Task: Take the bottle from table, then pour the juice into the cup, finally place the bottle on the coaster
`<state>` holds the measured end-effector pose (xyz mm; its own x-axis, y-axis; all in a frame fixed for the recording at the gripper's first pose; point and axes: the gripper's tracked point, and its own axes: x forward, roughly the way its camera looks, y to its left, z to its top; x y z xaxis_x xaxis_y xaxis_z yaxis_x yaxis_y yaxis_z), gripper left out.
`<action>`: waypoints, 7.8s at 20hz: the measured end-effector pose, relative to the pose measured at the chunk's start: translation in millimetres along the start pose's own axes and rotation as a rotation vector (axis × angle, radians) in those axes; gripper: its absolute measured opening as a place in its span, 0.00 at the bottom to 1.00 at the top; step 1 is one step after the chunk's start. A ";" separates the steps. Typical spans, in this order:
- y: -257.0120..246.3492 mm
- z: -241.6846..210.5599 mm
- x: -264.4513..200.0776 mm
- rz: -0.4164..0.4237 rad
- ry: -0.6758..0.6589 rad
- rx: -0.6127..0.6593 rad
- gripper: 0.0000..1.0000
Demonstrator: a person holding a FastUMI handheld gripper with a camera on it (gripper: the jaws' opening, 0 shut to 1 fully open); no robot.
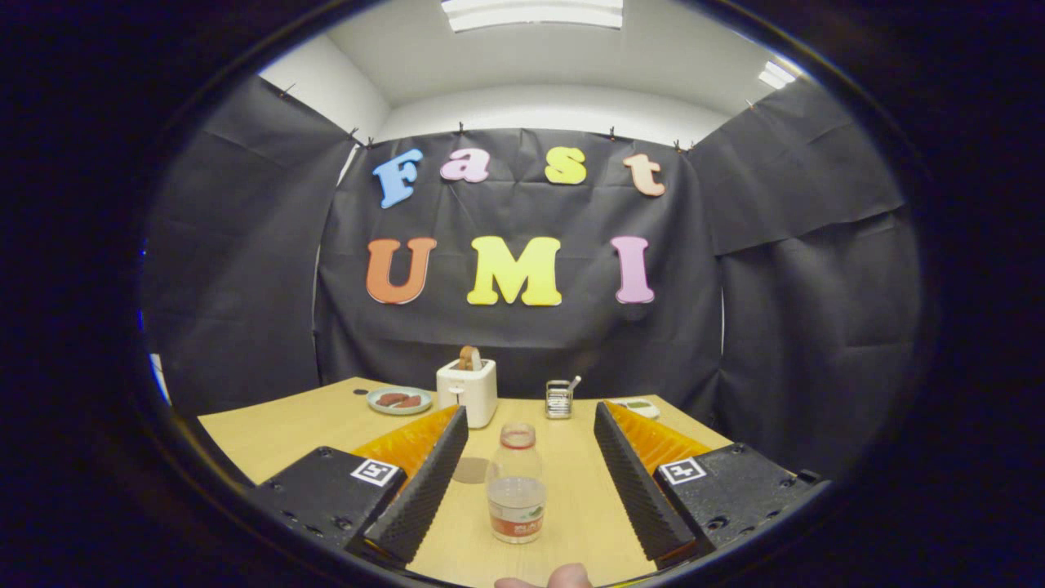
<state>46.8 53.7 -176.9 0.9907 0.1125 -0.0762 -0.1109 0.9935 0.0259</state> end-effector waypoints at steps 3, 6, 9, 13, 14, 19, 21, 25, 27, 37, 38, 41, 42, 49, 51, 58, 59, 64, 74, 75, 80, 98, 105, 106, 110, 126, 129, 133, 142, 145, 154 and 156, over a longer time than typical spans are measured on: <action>-1.9 -44.7 7.0 0.008 0.060 -0.006 1.00; 3.1 -77.5 13.4 0.023 0.116 -0.004 1.00; 6.0 -104.2 22.6 0.025 0.168 -0.011 1.00; 8.5 -128.4 36.3 0.020 0.222 0.028 1.00; 8.9 -131.7 40.5 0.019 0.231 0.038 1.00; 17.2 -141.6 59.2 0.025 0.264 0.094 1.00; 19.0 -144.6 65.0 0.023 0.280 0.110 1.00; 18.9 -146.1 71.9 0.004 0.290 0.131 0.99; 15.5 -144.3 72.6 -0.014 0.285 0.135 0.93; 34.9 -111.0 77.3 0.013 0.272 -0.122 0.77; 37.2 -109.8 78.1 0.015 0.281 -0.178 0.77; 36.2 -102.9 82.6 -0.002 0.267 -0.324 0.77; 35.0 -104.3 85.4 -0.015 0.265 -0.403 0.77; 45.0 -107.6 89.8 -0.047 0.188 -0.856 0.77; 52.5 -110.1 92.0 -0.046 0.166 -0.931 0.77; 68.2 -113.9 99.0 -0.038 0.098 -1.230 0.76; 66.9 -116.0 98.7 -0.034 0.099 -1.250 0.76; 71.9 -115.8 94.6 -0.023 0.082 -1.381 0.76; 75.2 -110.4 91.9 -0.011 0.042 -1.536 0.76; 76.2 -108.3 91.2 -0.012 0.035 -1.545 0.76; 81.8 -102.0 96.6 0.002 0.024 -1.580 0.76; 91.0 -94.6 93.5 0.020 0.004 -1.678 0.76; 91.3 -92.0 95.5 0.025 0.003 -1.696 0.76; 91.6 -92.4 94.8 0.026 0.004 -1.699 0.76; 93.0 -89.5 93.1 0.034 0.008 -1.716 0.76; 97.0 -75.4 94.5 0.043 -0.017 -1.795 0.76; 97.5 -69.6 94.7 0.040 -0.028 -1.811 0.76; 96.8 -62.8 92.5 0.034 -0.041 -1.844 0.76; 102.2 -49.5 90.2 0.034 -0.072 -1.895 0.76; 103.6 -47.4 89.6 0.037 -0.076 -1.914 0.76; 108.3 -39.5 92.2 0.034 -0.100 -1.980 0.76; 108.5 -36.7 92.3 0.034 -0.107 -1.990 0.76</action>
<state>123.3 172.5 -217.7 0.9781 0.2022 -0.0487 0.0327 -0.3807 -0.9241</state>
